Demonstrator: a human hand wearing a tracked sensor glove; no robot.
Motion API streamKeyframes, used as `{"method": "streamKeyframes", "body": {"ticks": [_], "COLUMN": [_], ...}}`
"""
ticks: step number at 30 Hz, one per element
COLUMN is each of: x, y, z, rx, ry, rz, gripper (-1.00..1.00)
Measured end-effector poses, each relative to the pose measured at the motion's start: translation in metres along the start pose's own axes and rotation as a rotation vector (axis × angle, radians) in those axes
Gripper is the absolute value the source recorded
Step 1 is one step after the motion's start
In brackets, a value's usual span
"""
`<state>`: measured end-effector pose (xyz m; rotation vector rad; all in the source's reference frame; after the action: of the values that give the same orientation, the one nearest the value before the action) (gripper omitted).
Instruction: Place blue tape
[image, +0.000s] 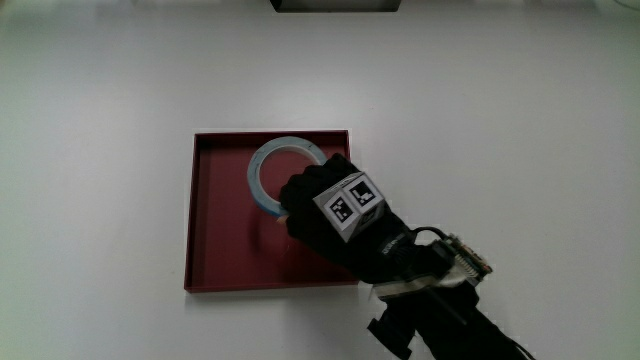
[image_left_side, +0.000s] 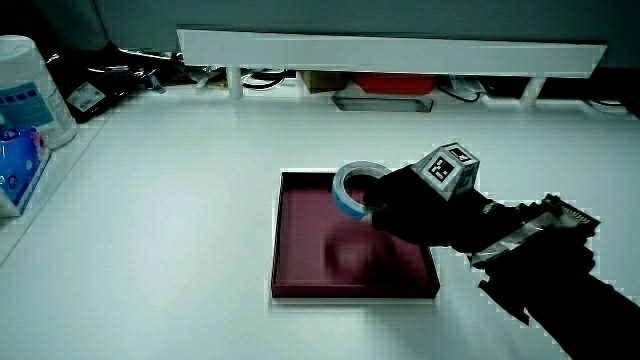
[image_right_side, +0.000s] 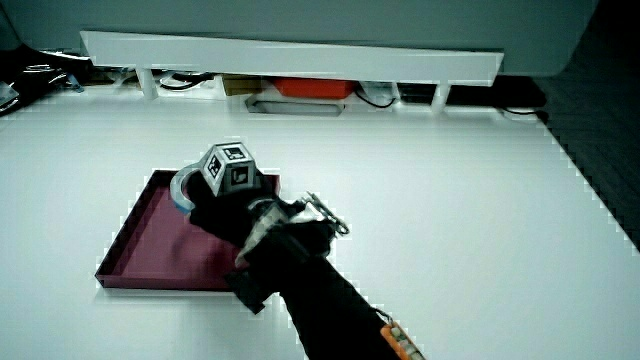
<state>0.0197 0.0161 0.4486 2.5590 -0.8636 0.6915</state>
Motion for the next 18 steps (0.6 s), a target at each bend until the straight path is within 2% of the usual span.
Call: {"method": "streamKeyframes", "body": {"ticks": [2,3,6,10,18], "x": [-0.002,-0.002,-0.001,0.001,0.000], "y": [0.001,0.002,0.004,0.004,0.001], "z": [-0.009,-0.015,-0.029,-0.045,-0.047], "rx": [-0.007,-0.020,-0.050,-0.064,-0.068], "ry": [0.004,-0.019,-0.032,-0.062,-0.073], "rz": [0.005,0.001,-0.003,-0.001,0.002], "gripper": [0.00,0.00,0.00,0.00,0.00]}}
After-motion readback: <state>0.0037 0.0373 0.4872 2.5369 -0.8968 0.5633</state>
